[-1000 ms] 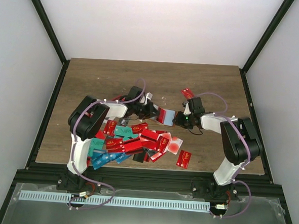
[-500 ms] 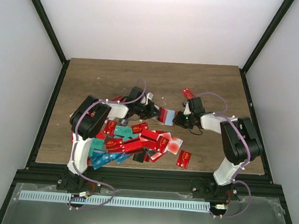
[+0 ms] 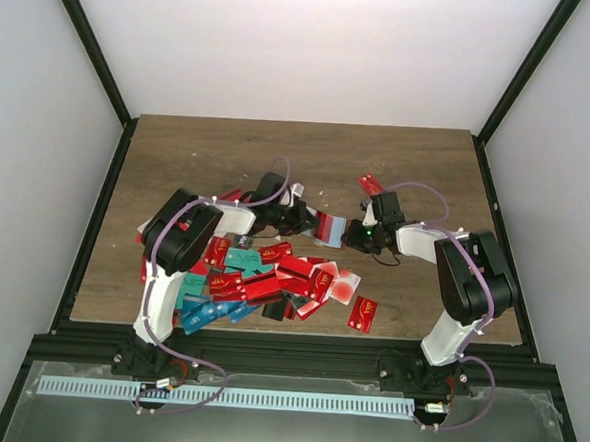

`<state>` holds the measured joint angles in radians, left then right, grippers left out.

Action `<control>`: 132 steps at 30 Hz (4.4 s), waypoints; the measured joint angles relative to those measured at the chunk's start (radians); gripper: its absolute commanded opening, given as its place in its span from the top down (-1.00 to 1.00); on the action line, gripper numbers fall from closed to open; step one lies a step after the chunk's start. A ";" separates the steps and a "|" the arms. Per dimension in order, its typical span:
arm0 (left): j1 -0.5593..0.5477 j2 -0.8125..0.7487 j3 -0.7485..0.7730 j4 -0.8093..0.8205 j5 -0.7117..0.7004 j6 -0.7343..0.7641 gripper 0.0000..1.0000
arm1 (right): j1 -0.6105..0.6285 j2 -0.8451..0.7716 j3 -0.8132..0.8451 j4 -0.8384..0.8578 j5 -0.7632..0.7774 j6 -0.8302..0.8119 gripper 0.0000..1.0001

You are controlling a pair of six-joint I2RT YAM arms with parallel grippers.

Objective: Put the credit cards into the card holder

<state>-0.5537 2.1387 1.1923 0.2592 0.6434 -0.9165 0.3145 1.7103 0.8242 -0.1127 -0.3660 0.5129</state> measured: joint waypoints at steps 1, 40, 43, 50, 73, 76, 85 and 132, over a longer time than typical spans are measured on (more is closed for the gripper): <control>-0.001 0.000 0.000 0.001 0.000 0.000 0.92 | 0.000 0.000 0.000 0.000 0.000 0.000 0.60; -0.064 0.040 0.119 -0.140 -0.089 0.118 0.32 | -0.013 0.012 0.013 -0.002 -0.007 -0.004 0.65; -0.069 0.029 0.131 -0.185 -0.111 0.146 0.23 | -0.010 0.012 0.013 -0.003 -0.009 -0.004 0.66; -0.079 0.001 0.153 -0.294 -0.166 0.216 0.08 | -0.004 0.012 0.013 -0.003 -0.020 -0.004 0.65; -0.090 -0.082 0.175 -0.475 -0.274 0.352 -0.53 | -0.003 0.011 0.025 -0.003 -0.042 -0.004 0.65; -0.090 -0.098 0.175 -0.483 -0.282 0.371 -0.50 | -0.003 0.006 0.032 -0.003 -0.046 -0.004 0.66; -0.089 -0.100 0.177 -0.510 -0.320 0.414 0.03 | -0.003 -0.008 0.043 0.002 -0.068 -0.003 0.66; -0.097 -0.023 0.203 -0.476 -0.309 0.422 0.47 | 0.008 0.048 0.097 0.034 -0.106 0.015 0.65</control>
<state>-0.6510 2.1155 1.3952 -0.2169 0.3344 -0.4942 0.3225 1.7580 0.9211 -0.0792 -0.4721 0.5282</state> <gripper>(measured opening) 0.279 0.175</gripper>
